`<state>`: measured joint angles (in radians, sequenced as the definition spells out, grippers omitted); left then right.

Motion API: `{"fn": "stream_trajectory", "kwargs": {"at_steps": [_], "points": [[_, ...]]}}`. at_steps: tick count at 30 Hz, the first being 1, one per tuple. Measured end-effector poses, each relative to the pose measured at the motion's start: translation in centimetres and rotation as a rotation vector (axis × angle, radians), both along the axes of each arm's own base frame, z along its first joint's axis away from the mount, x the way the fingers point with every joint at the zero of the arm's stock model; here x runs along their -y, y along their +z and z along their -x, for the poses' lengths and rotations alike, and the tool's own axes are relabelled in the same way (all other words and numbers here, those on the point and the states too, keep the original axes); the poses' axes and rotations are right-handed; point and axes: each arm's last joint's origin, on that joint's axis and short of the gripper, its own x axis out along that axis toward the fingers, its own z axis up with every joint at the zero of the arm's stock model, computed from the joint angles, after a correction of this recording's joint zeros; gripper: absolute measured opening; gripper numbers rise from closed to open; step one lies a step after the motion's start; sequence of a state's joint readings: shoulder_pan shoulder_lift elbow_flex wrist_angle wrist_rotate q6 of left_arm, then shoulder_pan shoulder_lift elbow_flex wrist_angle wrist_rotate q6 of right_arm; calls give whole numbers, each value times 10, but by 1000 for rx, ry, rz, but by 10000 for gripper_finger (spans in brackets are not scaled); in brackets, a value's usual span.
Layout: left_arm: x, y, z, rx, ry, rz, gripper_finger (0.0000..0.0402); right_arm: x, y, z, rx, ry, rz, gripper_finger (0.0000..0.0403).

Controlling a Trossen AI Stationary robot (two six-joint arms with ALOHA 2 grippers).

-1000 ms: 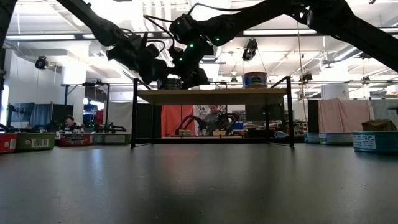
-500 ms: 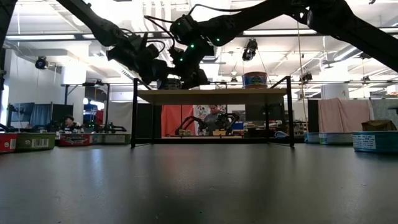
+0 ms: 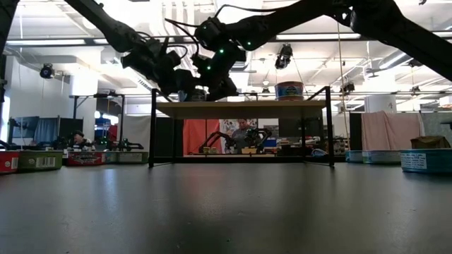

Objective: Stack canned seafood by type on shelf
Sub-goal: Stack the blue tuna can on top of the blue tuna can, then put the bottom green-blue tuna can on the shelf

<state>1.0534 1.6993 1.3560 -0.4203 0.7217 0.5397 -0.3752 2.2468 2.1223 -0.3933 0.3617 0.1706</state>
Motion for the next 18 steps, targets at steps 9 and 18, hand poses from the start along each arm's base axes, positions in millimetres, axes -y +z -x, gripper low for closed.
{"fn": "stream_trajectory", "kwargs": {"at_steps": [9,18], "points": [[-3,2,3,-7,22,-13,34,-8,19,14,-39,82,-93,400],[-4,8,3,-15,31,-9,34,-10,53,35,-52,46,-60,400]]}}
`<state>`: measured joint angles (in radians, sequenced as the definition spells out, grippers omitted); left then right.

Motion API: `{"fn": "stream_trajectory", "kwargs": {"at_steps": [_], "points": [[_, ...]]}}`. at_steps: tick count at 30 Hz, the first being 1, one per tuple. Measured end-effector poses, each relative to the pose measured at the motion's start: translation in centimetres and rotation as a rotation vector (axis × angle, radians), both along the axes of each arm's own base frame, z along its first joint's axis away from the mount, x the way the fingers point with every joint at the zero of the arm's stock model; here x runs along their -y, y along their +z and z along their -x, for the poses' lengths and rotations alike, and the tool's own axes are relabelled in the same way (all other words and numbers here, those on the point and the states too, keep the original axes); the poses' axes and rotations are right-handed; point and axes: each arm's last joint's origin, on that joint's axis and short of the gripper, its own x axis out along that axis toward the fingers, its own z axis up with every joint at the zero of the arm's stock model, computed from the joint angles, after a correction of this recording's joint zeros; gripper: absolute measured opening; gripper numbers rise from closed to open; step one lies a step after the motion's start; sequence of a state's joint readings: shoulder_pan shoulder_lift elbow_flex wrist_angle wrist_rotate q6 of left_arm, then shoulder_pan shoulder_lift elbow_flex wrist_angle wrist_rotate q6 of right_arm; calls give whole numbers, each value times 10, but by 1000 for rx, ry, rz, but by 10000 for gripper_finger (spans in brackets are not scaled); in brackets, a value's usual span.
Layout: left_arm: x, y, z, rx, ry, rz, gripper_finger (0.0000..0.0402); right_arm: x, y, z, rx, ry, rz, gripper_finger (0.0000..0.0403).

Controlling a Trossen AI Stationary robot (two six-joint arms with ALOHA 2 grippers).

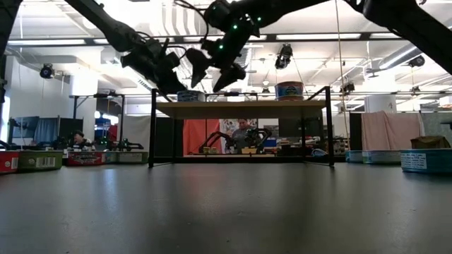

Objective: Stack canned seafood by type on shelf
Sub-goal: Put the bottom green-blue tuna can on the shelf

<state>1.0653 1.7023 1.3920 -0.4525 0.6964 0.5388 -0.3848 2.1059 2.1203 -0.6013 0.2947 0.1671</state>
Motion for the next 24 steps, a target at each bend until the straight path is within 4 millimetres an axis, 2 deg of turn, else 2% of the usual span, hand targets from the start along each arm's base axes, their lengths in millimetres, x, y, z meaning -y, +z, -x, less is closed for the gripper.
{"fn": "stream_trajectory", "kwargs": {"at_steps": [7,10,14,19,24], "points": [[8,10,4,-6,-20,53,34,0,7,0,37,6,23,400],[12,24,6,7,-24,33,34,-3,20,3,65,33,46,400],[20,40,10,24,-30,32,34,-14,46,14,86,64,98,400],[42,62,19,91,-100,89,34,-44,77,35,66,107,82,400],[72,87,29,215,-238,106,34,-95,79,54,-56,136,11,400]]}}
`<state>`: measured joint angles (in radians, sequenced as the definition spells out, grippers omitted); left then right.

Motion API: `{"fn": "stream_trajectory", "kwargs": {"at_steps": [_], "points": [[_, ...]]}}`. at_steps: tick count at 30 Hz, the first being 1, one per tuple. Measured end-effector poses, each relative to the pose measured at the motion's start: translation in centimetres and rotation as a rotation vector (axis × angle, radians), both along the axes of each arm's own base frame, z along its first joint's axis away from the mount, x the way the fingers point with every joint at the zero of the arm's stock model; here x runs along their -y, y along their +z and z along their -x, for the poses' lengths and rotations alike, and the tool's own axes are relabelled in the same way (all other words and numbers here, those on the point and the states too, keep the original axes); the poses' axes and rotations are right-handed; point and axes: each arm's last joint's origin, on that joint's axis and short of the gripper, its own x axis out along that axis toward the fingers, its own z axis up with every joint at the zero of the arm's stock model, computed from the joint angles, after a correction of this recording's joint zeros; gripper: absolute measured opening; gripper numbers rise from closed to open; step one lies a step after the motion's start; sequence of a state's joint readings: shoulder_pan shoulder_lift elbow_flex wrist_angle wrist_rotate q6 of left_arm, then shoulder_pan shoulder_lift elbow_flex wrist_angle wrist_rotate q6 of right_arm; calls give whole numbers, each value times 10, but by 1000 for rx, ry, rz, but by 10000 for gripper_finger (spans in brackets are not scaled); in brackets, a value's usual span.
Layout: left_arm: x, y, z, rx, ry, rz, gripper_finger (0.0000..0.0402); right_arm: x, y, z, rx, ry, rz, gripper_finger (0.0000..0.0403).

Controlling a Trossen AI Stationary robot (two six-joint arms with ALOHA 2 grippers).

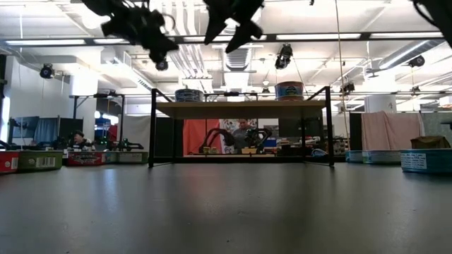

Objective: Stack canned seafood by type on shelf
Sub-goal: Put the bottom green-blue tuna can on the shelf

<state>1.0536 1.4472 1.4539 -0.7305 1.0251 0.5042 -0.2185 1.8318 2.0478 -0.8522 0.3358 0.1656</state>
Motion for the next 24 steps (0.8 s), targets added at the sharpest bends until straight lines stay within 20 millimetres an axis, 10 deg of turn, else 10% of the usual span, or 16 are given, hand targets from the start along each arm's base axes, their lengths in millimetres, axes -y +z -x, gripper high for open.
{"fn": "stream_trajectory", "kwargs": {"at_steps": [11,24], "points": [[74,38,-14,147,-307,21,34,-106,-22,56,-229,-219,-333,400],[214,18,-92,-257,-271,53,34,-143,-107,141,-544,-450,-435,400]]}}
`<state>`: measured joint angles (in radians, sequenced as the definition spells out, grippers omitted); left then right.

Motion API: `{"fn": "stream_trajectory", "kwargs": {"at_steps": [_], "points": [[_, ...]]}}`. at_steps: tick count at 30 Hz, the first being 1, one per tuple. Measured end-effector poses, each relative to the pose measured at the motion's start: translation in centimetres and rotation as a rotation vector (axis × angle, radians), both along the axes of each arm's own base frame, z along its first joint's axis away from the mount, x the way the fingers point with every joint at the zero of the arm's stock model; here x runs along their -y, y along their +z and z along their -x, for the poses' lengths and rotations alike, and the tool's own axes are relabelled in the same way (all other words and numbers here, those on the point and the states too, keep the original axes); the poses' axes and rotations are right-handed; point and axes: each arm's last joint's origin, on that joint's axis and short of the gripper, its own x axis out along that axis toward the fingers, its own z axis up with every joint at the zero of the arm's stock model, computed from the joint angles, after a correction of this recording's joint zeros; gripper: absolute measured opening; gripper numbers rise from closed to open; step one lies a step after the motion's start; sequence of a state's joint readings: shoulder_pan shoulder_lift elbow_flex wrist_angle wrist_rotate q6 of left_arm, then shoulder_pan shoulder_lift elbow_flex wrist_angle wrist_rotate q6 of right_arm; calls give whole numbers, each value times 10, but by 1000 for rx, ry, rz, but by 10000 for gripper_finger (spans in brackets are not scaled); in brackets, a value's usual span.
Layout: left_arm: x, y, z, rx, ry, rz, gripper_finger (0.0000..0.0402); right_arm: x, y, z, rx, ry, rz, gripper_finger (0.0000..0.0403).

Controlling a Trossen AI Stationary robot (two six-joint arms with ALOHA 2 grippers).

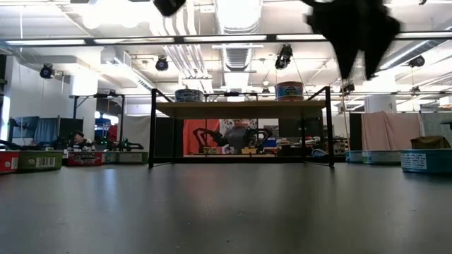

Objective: Stack canned seafood by type on shelf
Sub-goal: Put the bottom green-blue tuna can on the shelf

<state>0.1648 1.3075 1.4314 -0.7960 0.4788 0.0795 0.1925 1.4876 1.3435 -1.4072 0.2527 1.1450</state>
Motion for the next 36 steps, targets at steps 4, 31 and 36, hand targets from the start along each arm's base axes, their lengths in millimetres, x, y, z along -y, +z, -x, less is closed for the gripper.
{"fn": "stream_trajectory", "kwargs": {"at_steps": [4,31,36], "points": [[43,-8,-4,-56,37,-72,34,4,-31,31,-1,-249,123,400],[75,-109,-12,-222,-10,256,34,-25,-97,-43,223,-420,-118,400],[92,-112,-10,-219,-65,264,34,-26,-72,-60,308,-312,-72,400]]}}
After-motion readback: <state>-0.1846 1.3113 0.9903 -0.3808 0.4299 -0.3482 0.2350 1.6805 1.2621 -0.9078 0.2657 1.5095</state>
